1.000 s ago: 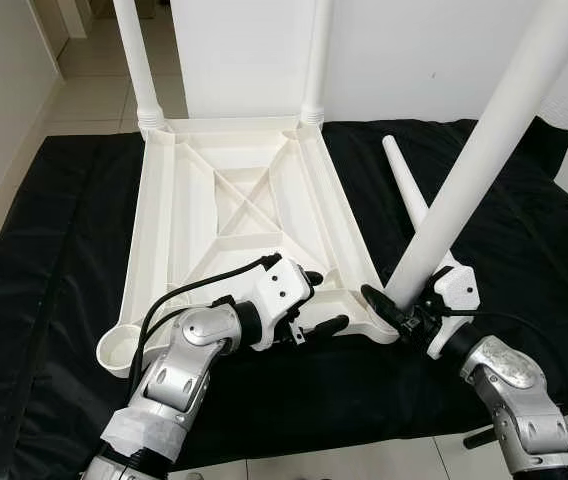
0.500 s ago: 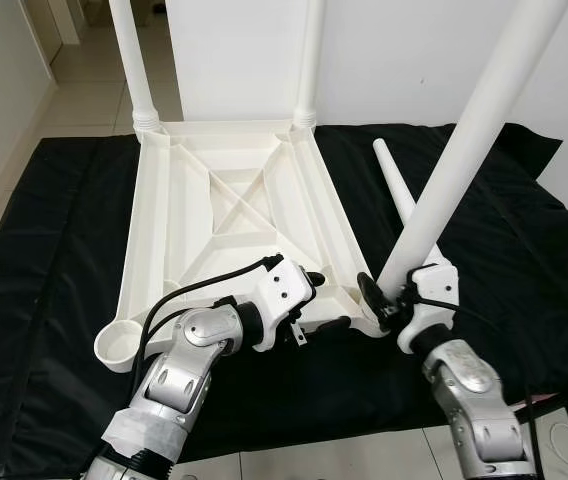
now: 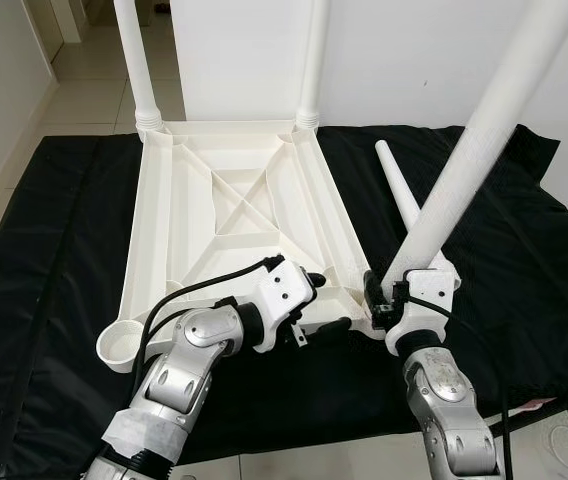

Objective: Building children table

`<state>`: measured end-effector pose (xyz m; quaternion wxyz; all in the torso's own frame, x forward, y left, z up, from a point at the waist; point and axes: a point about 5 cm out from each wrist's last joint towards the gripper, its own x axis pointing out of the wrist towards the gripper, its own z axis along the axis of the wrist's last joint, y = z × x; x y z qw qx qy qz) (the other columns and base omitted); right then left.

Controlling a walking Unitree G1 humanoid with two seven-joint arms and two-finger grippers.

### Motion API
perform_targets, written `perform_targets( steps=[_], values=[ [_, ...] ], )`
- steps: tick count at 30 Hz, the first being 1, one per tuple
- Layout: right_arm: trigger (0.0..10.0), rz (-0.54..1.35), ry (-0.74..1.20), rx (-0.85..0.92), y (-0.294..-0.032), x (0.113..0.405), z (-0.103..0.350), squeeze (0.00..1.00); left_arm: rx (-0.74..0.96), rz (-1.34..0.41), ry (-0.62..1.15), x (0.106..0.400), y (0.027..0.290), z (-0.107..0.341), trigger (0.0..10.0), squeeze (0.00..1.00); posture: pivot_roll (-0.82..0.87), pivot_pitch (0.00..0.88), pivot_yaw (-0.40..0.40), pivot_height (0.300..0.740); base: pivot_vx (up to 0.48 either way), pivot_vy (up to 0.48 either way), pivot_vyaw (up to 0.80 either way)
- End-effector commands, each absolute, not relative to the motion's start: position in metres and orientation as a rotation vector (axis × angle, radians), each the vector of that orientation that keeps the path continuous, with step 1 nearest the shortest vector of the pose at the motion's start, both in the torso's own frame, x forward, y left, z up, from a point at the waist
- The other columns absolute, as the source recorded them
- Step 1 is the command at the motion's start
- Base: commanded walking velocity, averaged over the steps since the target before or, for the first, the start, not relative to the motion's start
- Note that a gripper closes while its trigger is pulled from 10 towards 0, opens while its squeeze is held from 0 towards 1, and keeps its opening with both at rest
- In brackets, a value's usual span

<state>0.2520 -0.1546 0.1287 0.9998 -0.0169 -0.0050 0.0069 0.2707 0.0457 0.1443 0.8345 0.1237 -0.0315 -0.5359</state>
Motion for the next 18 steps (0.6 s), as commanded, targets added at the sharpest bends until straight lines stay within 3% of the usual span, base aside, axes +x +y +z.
perform_targets(
  steps=[1, 11, 12, 18],
  values=[
    [10.0, 0.024, -0.004, -0.014, -0.155, 0.251, 0.126, 1.00, 0.259, -1.085, -0.068, 0.272, 0.045, 0.143, 10.0, 0.00, -0.06, 0.019, -0.043, 0.740, 0.000, 0.000, 0.00],
    [10.0, 0.186, -0.049, -0.042, -0.162, 0.252, 0.135, 1.00, 0.263, -1.089, -0.071, 0.273, 0.044, 0.144, 10.0, 0.00, -0.06, 0.016, -0.041, 0.740, 0.000, 0.000, 0.00],
    [10.0, 0.274, -0.047, -0.068, -0.164, 0.252, 0.135, 0.00, 0.264, -1.090, -0.069, 0.273, 0.045, 0.144, 10.0, 0.00, -0.05, 0.017, -0.042, 0.740, 0.000, 0.000, 0.00],
    [10.0, 0.480, -0.046, -0.142, -0.171, 0.253, 0.136, 0.00, 0.259, -1.101, -0.061, 0.270, 0.044, 0.143, 10.0, 0.00, -0.05, 0.021, -0.041, 0.740, 0.000, 0.000, 0.00]
  ],
)
